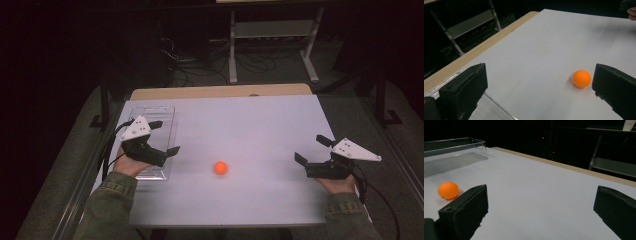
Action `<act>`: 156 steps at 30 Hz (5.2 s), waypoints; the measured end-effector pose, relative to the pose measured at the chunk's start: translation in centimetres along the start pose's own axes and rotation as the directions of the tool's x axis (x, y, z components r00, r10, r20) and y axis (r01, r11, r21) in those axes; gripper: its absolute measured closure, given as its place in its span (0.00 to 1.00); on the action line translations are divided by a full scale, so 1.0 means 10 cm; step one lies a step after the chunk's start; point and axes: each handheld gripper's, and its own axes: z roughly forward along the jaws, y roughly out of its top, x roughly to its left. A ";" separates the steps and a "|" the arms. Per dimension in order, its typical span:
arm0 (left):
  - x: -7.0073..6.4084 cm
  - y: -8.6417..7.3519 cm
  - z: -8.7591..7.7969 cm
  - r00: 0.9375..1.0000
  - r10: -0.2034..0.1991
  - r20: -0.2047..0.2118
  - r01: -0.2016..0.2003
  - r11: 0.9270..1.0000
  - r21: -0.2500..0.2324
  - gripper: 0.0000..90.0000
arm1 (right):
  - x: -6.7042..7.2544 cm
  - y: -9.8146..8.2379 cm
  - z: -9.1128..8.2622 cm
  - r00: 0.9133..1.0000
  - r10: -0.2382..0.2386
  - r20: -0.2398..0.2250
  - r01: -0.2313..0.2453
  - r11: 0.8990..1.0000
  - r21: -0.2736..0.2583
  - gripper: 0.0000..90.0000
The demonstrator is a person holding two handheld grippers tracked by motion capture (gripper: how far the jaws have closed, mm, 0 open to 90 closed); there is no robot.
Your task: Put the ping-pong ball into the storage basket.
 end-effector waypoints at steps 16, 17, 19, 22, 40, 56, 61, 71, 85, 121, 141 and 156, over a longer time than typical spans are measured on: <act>-0.03 0.16 0.20 0.997 0.041 0.066 -0.044 0.998 0.051 0.00 | 0.01 0.00 0.01 1.000 -0.003 -0.005 0.003 1.000 0.007 0.00; -0.04 0.17 0.22 0.997 0.043 0.069 -0.047 0.998 0.052 0.00 | 0.01 0.00 0.01 1.000 -0.003 -0.006 0.003 1.000 0.008 0.00; -0.05 0.19 0.26 0.996 0.048 0.073 -0.052 0.997 0.057 0.00 | 0.01 0.00 0.01 1.000 -0.004 -0.006 0.004 1.000 0.007 0.00; -0.07 0.22 0.33 0.995 0.057 0.086 -0.064 0.996 0.070 0.00 | 0.01 0.00 0.01 1.000 -0.004 -0.006 0.004 1.000 0.008 0.00; -0.16 0.30 0.59 0.983 0.101 0.152 -0.122 0.983 0.138 0.00 | 0.01 0.00 0.02 1.000 -0.011 -0.010 0.011 1.000 0.014 0.00; -0.28 0.33 0.81 0.969 0.139 0.204 -0.181 0.963 0.199 0.00 | 0.03 -0.01 0.03 1.000 -0.012 -0.020 0.013 1.000 0.021 0.00; -0.32 0.33 0.88 0.963 0.159 0.217 -0.209 0.950 0.232 0.00 | 0.03 -0.01 0.03 1.000 -0.013 -0.021 0.013 1.000 0.021 0.00; -0.35 0.29 0.98 0.957 0.164 0.238 -0.227 0.937 0.267 0.00 | 0.03 -0.01 0.03 1.000 -0.016 -0.021 0.016 1.000 0.022 0.00; -0.44 0.28 1.14 0.944 0.181 0.277 -0.265 0.915 0.305 0.00 | 0.04 0.00 0.03 1.000 -0.019 -0.022 0.019 1.000 0.021 0.00; -0.67 0.19 1.46 0.902 0.218 0.373 -0.370 0.835 0.407 0.00 | 0.05 -0.01 0.05 0.999 -0.031 -0.032 0.032 0.999 0.031 0.00; -0.77 0.18 1.62 0.872 0.227 0.434 -0.432 0.773 0.464 0.01 | 0.07 -0.01 0.06 0.999 -0.036 -0.039 0.038 0.998 0.042 0.00; -0.77 0.16 1.69 0.856 0.191 0.480 -0.445 0.745 0.497 0.11 | 0.07 -0.01 0.06 0.999 -0.035 -0.041 0.037 0.998 0.044 0.00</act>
